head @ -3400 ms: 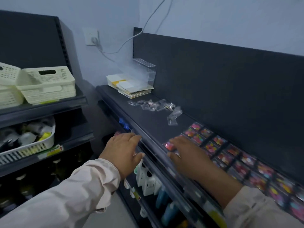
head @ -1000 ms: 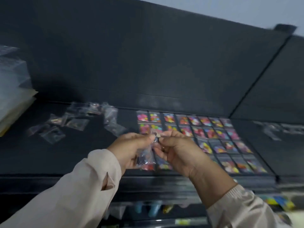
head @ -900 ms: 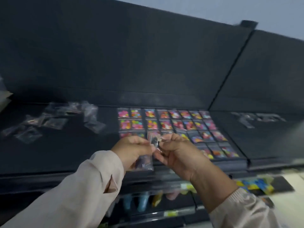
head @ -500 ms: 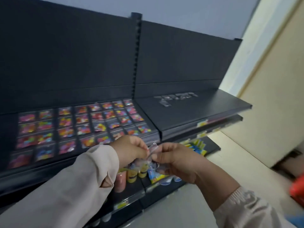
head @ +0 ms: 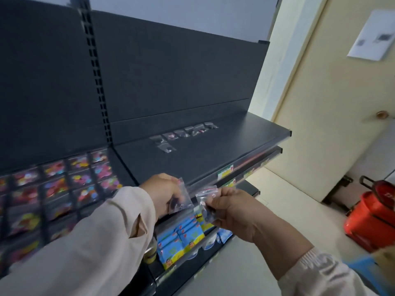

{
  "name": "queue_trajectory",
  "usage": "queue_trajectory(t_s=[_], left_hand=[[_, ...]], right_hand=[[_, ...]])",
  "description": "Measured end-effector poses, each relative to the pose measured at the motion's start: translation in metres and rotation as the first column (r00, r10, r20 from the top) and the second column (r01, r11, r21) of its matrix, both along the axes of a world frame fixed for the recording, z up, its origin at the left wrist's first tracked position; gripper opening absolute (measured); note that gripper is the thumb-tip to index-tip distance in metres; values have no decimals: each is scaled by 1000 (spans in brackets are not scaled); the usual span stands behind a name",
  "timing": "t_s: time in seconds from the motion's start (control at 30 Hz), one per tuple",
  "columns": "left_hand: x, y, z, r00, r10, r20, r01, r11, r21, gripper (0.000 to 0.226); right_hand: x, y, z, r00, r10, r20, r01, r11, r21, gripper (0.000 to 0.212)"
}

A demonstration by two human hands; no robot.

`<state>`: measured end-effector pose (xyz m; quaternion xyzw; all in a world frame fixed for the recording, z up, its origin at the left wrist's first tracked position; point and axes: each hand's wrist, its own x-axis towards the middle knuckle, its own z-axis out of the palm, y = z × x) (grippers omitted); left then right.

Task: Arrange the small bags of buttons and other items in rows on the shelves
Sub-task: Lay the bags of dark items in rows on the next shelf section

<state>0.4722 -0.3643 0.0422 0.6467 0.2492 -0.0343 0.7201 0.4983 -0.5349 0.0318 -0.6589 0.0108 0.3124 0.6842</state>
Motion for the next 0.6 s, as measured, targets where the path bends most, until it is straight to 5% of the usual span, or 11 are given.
queue_trajectory(t_s=[0.23,0.6], left_hand=[[93,15,6,999,29,41,-29,999,12,26],[214,10,-26,977,189,97,-212,888,407,28]], right_hand=[[108,15,6,994,-6,105,15,996,-87,14],[264,40,-10,956,125,267,-66,973,-221,11]])
